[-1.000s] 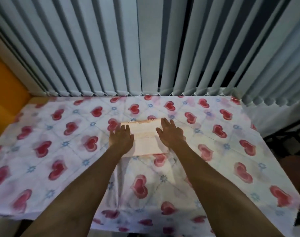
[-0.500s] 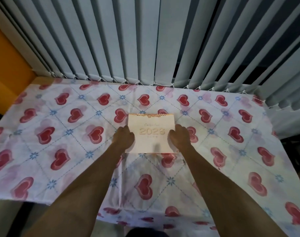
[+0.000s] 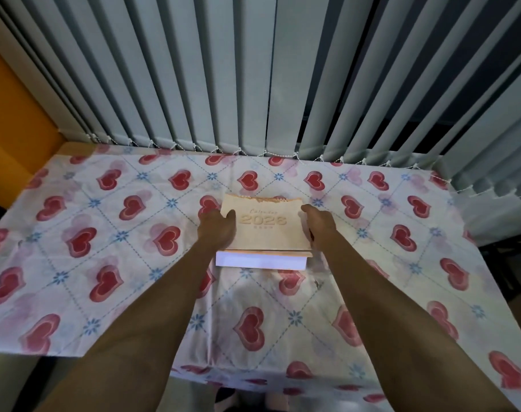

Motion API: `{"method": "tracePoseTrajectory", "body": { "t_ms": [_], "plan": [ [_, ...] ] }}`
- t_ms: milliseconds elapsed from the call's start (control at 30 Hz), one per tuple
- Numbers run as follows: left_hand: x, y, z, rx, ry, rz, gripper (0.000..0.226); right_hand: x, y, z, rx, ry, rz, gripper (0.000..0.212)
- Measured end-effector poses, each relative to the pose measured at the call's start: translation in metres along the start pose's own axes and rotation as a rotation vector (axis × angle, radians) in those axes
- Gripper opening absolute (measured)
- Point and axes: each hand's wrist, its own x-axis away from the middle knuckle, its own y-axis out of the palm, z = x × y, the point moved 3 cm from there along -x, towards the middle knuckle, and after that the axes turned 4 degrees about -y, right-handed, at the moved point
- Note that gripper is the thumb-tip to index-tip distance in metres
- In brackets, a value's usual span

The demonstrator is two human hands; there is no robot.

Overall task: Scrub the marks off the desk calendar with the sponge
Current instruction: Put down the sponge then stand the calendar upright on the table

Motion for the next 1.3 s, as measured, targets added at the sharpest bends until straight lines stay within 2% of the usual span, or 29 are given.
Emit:
{"method": "tracePoseTrajectory", "body": {
  "t_ms": [100, 300, 400, 500, 567, 667, 767, 833, 1067, 1167, 1300],
  "plan": [
    [0.006, -0.014, 0.015, 0.051, 0.06, 0.05, 0.058, 0.002, -0.008, -0.012, -0.113, 0.036, -0.016, 0.04],
    [0.016, -0.042, 0.042, 0.301, 0.156, 0.105, 0.053, 0.013, -0.019, -0.048, -0.142, -0.083, 0.02, 0.049],
    [0.022, -0.046, 0.045, 0.422, 0.148, 0.06, 0.051, 0.019, -0.016, -0.056, -0.251, -0.154, -0.004, 0.047],
    [0.028, -0.042, 0.037, 0.476, 0.167, -0.008, 0.051, 0.027, -0.015, -0.045, -0.326, -0.214, -0.012, 0.042],
    [0.032, -0.037, 0.027, 0.495, 0.189, -0.036, 0.052, 0.033, -0.014, -0.028, -0.373, -0.22, -0.053, 0.047],
    [0.037, -0.027, 0.01, 0.521, 0.182, -0.068, 0.054, 0.04, -0.014, -0.001, -0.317, -0.172, -0.054, 0.056],
    [0.045, -0.013, -0.006, 0.568, 0.176, -0.141, 0.06, 0.044, -0.012, 0.02, -0.404, -0.164, -0.087, 0.05],
    [0.05, -0.009, -0.013, 0.57, 0.182, -0.134, 0.061, 0.046, -0.011, 0.028, -0.437, -0.196, -0.117, 0.047],
    [0.058, -0.014, -0.009, 0.534, 0.205, 0.013, 0.053, 0.051, -0.017, 0.019, -0.332, -0.304, 0.024, 0.028],
    [0.058, -0.013, -0.01, 0.546, 0.197, -0.002, 0.057, 0.054, -0.016, 0.014, -0.253, -0.357, -0.023, 0.039],
    [0.054, -0.014, -0.004, 0.649, 0.15, -0.103, 0.06, 0.059, -0.013, 0.011, -0.168, -0.422, -0.022, 0.045]
  ]
}}
